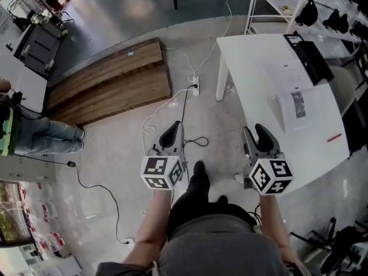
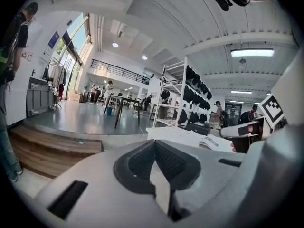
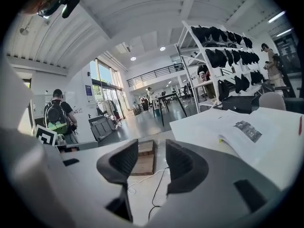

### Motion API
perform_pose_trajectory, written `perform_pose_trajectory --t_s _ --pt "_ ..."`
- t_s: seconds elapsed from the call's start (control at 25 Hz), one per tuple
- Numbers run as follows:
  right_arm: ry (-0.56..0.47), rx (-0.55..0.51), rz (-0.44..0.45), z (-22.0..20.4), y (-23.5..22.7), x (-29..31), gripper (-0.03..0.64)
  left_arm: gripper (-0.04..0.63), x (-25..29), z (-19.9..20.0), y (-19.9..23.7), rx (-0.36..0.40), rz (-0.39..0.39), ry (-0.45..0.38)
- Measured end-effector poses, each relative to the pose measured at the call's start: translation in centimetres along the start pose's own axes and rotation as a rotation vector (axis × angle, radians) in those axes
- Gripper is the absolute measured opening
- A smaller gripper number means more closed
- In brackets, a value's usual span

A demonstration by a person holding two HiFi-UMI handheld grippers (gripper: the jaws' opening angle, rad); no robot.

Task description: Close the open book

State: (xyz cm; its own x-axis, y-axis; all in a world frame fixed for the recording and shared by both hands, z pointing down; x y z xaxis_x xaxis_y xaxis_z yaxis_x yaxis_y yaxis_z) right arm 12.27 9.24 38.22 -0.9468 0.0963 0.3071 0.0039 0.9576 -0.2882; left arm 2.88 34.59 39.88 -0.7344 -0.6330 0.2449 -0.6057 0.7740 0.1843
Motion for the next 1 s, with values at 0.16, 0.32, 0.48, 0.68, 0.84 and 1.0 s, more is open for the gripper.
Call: perform_pose_trajectory --t_s 0.16,0.32,0.48,0.68,0.84,1.0 --pt "0.01 0.032 -0.035 0.7 0.3 2.9 0.19 0.006 2.8 1.0 2.6 -0.004 -0.033 0.002" --pt "0.005 0.069 -0.077 1.5 0.1 5.1 0.192 0.006 5.4 1.9 4.4 -0.002 -0.075 -0.004" --pt "-0.005 0.106 -0.115 1.9 -0.3 6.7 0.207 0.006 7.8 2.6 5.9 0.01 -0.085 0.003" --pt "-0.025 0.154 -0.167 2.5 -1.6 7.7 0.209 0.006 11.1 3.1 6.1 0.015 -0.136 0.025" --pt "-0.056 0.193 -0.223 3.0 -3.8 7.9 0.209 0.006 14.6 3.3 4.6 0.032 -0.206 0.046" --pt "-0.08 0.227 -0.284 3.5 -6.1 7.9 0.209 0.006 18.1 3.8 2.4 0.061 -0.286 0.061"
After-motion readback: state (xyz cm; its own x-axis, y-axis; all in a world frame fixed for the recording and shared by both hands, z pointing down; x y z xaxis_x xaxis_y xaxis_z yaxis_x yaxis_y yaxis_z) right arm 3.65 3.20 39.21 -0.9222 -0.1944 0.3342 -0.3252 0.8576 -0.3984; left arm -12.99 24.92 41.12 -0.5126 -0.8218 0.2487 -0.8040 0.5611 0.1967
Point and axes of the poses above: the fingertips, and each gripper's own axes: x forward along the fingers, y to its left, z out of its top, the point moved 7 cm from there along -x, backward along the fingers
